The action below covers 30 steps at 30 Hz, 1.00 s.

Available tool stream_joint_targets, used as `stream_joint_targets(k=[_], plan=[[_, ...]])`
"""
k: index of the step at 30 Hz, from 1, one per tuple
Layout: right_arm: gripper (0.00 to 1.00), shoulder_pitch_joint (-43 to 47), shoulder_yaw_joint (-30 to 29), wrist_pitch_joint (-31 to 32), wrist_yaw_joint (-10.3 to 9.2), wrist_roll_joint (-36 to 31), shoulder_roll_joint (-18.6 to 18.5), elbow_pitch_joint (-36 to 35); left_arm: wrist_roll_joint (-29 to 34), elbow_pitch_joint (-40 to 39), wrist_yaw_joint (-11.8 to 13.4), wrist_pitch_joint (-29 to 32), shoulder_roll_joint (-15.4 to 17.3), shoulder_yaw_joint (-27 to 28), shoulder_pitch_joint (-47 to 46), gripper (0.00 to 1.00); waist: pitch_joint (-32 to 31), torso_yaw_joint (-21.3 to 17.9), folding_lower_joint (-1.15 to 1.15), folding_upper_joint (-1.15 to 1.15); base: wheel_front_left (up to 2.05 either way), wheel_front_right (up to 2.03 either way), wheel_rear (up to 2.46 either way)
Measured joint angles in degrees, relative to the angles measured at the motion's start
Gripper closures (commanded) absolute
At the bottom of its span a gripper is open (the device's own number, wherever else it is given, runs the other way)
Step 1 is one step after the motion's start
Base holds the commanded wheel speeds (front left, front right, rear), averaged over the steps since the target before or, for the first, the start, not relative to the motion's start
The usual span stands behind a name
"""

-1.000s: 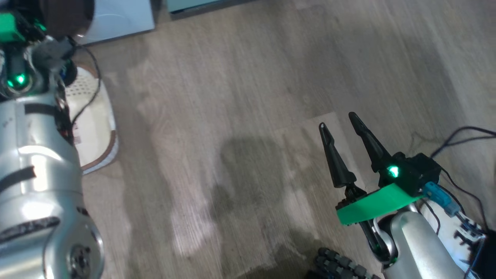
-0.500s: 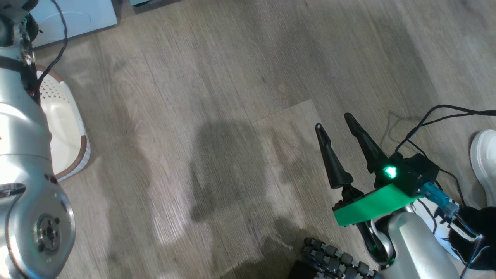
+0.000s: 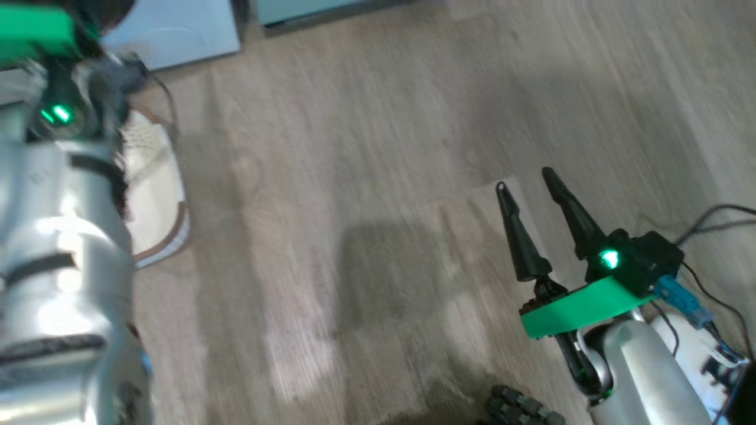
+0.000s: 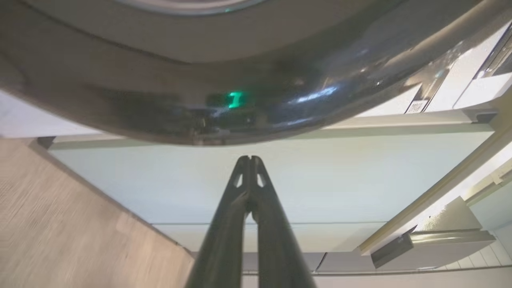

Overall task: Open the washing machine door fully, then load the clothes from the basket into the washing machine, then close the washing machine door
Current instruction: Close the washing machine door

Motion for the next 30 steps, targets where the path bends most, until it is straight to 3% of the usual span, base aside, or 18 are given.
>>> stream_joint_targets(k=[7,12,15,18,23,26,30], plan=[[0.0,0.13,-1.88,-0.01,0.0,-2.03,0.02,0.56,-0.67,-5.25,0.01,2.93,-2.14,-6.89,10.59,1.0,-3.77,4.84,0.0,0.0,0.0,0.0,0.0],[0.0,0.55,-3.19,-0.01,0.0,-2.4,0.0,0.87,3.03,-11.85,0.0,3.04,-1.46,-15.23,19.86,1.0,-7.49,9.26,0.0,0.0,0.0,0.0,0.0],[0.0,1.4,-3.47,-0.01,0.0,-2.65,0.01,1.15,9.42,-15.01,0.0,0.07,1.26,-22.34,24.94,1.0,-9.54,12.16,0.0,0.0,0.0,0.0,0.0],[0.0,2.36,-4.04,-0.01,0.0,-3.05,0.01,1.53,12.96,-16.03,0.0,-5.02,3.49,-26.4,29.48,1.0,-11.58,15.01,0.0,0.0,0.0,0.0,0.0],[0.0,2.74,-4.76,-0.01,0.0,-3.53,0.0,1.56,24.9,-15.82,0.0,-15.39,7.53,-33.44,33.93,1.0,-14.72,19.3,0.0,0.0,0.0,0.0,0.0],[0.0,3.07,-5.05,-0.02,0.0,-3.68,0.01,1.6,29.29,-16.84,0.0,-16.86,7.72,-33.2,35.65,1.0,-16.54,21.37,0.0,0.0,0.0,0.0,0.0],[0.0,5.16,-5.49,-0.07,0.0,-3.96,0.01,1.57,41.47,-26.72,2.33,-16.89,6.39,-24.07,40.16,1.0,-18.51,23.75,0.0,0.0,0.0,0.0,0.0]])
